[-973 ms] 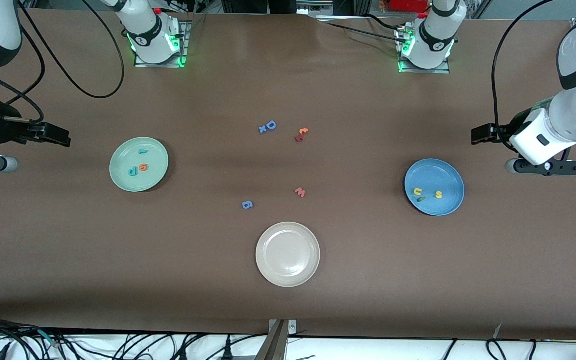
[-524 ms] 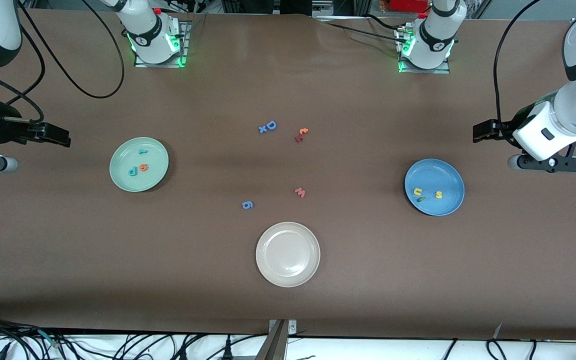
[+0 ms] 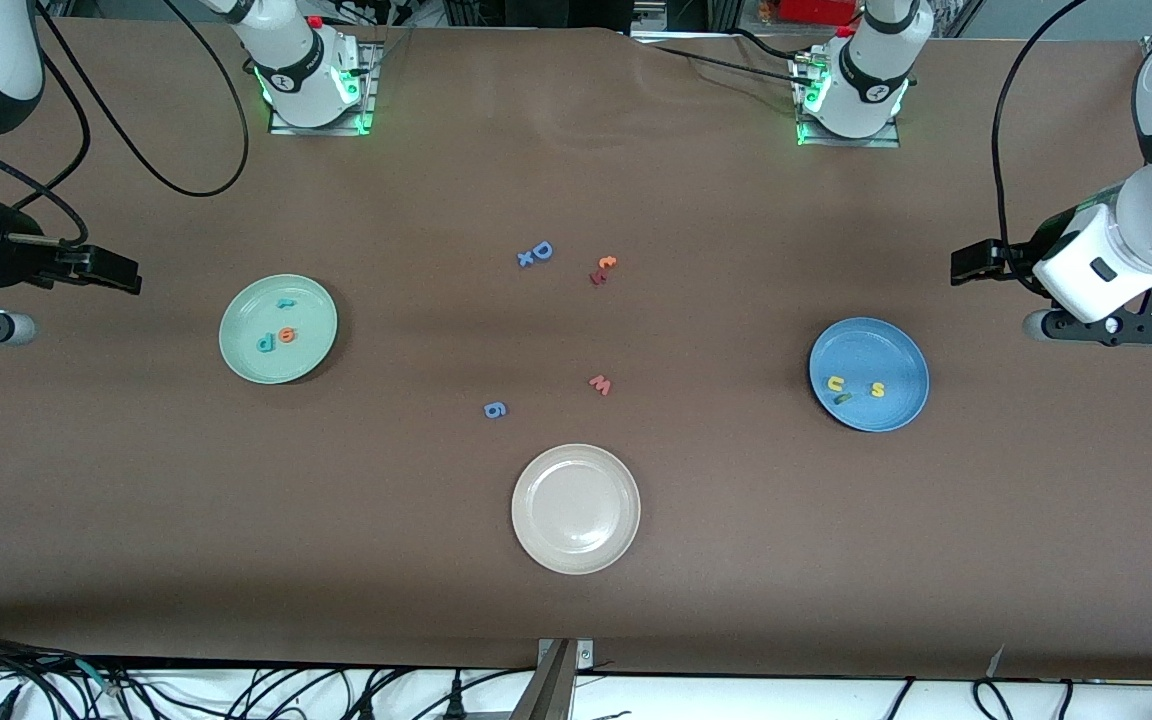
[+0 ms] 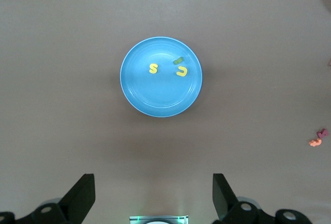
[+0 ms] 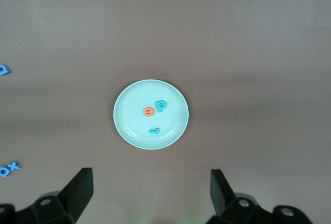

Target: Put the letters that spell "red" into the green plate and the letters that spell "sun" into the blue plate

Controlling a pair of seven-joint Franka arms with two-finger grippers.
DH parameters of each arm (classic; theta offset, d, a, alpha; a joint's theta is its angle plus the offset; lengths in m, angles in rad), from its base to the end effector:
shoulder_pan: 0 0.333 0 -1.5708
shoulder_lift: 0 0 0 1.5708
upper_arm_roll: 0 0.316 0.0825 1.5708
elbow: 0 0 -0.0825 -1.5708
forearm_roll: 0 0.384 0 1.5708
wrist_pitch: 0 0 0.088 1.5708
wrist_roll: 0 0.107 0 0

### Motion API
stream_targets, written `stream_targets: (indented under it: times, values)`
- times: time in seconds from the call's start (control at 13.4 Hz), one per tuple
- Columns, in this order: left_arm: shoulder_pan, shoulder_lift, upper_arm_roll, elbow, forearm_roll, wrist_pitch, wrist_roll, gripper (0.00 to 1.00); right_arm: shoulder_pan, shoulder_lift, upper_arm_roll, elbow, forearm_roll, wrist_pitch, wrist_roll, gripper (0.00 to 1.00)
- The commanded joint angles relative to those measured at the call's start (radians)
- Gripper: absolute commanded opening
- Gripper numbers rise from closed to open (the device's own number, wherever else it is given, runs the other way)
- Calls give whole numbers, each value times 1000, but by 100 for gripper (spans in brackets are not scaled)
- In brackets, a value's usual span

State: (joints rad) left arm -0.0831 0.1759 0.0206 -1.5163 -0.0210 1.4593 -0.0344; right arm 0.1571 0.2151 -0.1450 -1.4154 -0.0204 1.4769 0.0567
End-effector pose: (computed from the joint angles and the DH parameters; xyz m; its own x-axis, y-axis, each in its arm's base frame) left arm 0.5873 -0.0401 0.5407 0.9725 -0.0282 -0.2312 -0.0268 -0.9996 0.0093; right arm 0.6062 0.0142 0.5657 0.9879 -0.0479 -0.1475 -0.0395 -0.9974 0.0596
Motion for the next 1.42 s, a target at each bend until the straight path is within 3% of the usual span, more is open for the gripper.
stream_targets:
  times: [0.0, 0.9, 1.35]
  values:
    - [5, -1, -4, 13, -25, -16, 5, 100, 1, -13, 2, -17, -15, 9, -14, 100]
    - [5, -16, -8, -5, -20, 27, 65, 100, 1, -13, 2, -17, -15, 9, -14, 100]
    - [2, -107, -8, -140, -22, 104, 64, 100, 1, -13, 2, -14, -16, 3, -14, 100]
